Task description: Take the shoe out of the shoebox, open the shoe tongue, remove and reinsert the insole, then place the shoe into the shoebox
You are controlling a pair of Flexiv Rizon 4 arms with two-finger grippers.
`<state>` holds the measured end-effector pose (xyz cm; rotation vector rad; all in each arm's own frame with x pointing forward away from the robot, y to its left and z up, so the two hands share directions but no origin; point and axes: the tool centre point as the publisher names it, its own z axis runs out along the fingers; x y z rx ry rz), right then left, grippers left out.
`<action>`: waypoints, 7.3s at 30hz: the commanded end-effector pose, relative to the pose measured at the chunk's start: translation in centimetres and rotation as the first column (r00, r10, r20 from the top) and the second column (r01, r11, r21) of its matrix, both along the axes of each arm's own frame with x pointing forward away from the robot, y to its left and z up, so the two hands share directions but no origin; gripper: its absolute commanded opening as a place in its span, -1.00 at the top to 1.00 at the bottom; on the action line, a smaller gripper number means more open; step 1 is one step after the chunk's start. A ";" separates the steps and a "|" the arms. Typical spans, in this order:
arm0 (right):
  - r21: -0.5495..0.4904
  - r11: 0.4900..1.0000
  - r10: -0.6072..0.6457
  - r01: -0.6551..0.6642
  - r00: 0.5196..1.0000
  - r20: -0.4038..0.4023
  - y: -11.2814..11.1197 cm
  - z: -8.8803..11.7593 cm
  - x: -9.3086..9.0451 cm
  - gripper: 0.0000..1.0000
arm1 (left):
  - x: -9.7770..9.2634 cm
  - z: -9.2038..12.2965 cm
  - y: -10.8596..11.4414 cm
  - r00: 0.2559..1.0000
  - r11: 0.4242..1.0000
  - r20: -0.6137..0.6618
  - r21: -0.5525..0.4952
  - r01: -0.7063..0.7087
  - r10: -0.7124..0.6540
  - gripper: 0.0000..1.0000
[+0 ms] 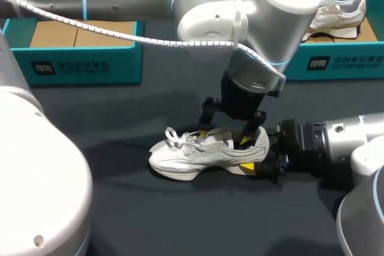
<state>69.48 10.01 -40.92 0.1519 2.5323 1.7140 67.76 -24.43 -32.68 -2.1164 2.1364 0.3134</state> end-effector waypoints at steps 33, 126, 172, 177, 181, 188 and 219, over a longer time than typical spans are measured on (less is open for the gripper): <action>-0.004 1.000 -0.002 0.002 1.000 0.000 0.0 0.1 0.0 1.00 | -0.8 -2.3 1.6 0.993 0.931 0.093 0.350 -0.099 0.071 -0.58; -0.004 1.000 -0.002 0.002 1.000 0.000 0.0 0.1 0.0 1.00 | 1.0 -2.7 15.1 0.991 0.982 -0.034 -0.140 -0.130 0.127 0.09; -0.004 1.000 -0.002 0.002 1.000 0.000 0.0 0.1 0.0 1.00 | 1.7 13.8 9.1 0.829 0.706 0.145 -0.458 0.539 -0.540 0.22; -0.004 1.000 -0.002 0.002 1.000 0.000 0.0 0.1 0.0 1.00 | 2.0 14.4 8.3 0.668 0.553 0.160 -0.439 0.708 -0.727 1.00; -0.004 1.000 -0.002 0.002 1.000 0.000 0.0 0.1 0.0 1.00 | 2.3 14.5 8.1 0.668 0.548 0.155 -0.454 0.702 -0.728 1.00; -0.004 1.000 -0.002 0.002 1.000 0.000 0.0 0.1 0.0 1.00 | 2.3 14.5 8.1 0.668 0.548 0.155 -0.454 0.702 -0.728 1.00; -0.004 1.000 -0.002 0.002 1.000 0.000 0.0 0.1 0.0 1.00 | 0.9 11.6 5.3 0.265 0.167 0.244 -0.359 0.918 -0.933 1.00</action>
